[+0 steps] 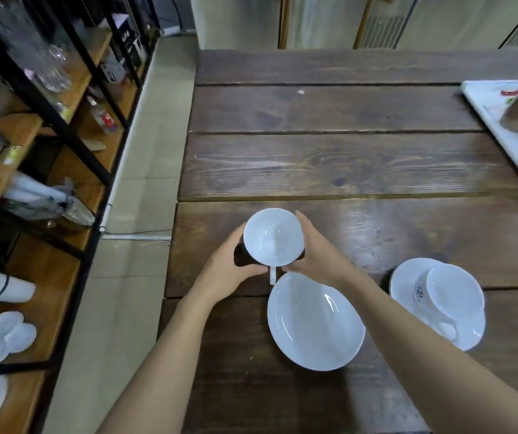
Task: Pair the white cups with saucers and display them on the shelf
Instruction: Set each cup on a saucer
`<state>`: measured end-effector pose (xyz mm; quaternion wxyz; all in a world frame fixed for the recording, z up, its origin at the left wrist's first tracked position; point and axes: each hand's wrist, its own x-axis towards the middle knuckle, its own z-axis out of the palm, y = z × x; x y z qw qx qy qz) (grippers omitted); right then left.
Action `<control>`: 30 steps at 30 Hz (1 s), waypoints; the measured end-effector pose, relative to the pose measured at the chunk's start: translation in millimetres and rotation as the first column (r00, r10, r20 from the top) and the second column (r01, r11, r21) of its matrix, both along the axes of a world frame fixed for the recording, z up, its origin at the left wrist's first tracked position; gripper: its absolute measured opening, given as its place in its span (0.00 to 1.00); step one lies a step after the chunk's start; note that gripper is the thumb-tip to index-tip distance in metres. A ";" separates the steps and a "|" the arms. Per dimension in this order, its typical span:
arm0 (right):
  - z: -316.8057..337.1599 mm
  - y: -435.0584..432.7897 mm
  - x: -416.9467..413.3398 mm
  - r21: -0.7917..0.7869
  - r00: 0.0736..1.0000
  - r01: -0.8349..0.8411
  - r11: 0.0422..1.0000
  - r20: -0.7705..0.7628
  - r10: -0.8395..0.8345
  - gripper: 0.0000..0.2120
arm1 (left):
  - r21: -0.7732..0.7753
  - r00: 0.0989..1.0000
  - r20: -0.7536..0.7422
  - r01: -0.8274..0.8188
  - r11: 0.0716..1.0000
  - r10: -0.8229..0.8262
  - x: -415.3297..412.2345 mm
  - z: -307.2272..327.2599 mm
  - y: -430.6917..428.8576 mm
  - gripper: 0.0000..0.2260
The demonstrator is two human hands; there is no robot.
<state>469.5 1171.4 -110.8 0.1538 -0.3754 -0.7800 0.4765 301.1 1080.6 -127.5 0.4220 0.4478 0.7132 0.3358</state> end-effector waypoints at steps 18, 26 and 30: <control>18.5 -52.8 67.5 -0.021 1.000 0.009 1.000 0.015 -0.008 0.35 | 0.011 0.998 -0.056 -0.031 0.999 0.032 61.9 20.2 -46.9 0.31; 5.6 -79.5 96.1 -0.073 0.997 0.008 0.997 0.074 -0.003 0.39 | -0.064 0.998 -0.055 -0.045 0.997 0.041 90.4 7.8 -75.2 0.33; 7.5 -81.5 96.6 -0.054 0.996 0.015 0.998 0.084 -0.010 0.41 | -0.090 0.997 -0.054 -0.062 0.994 0.058 96.2 9.5 -77.9 0.34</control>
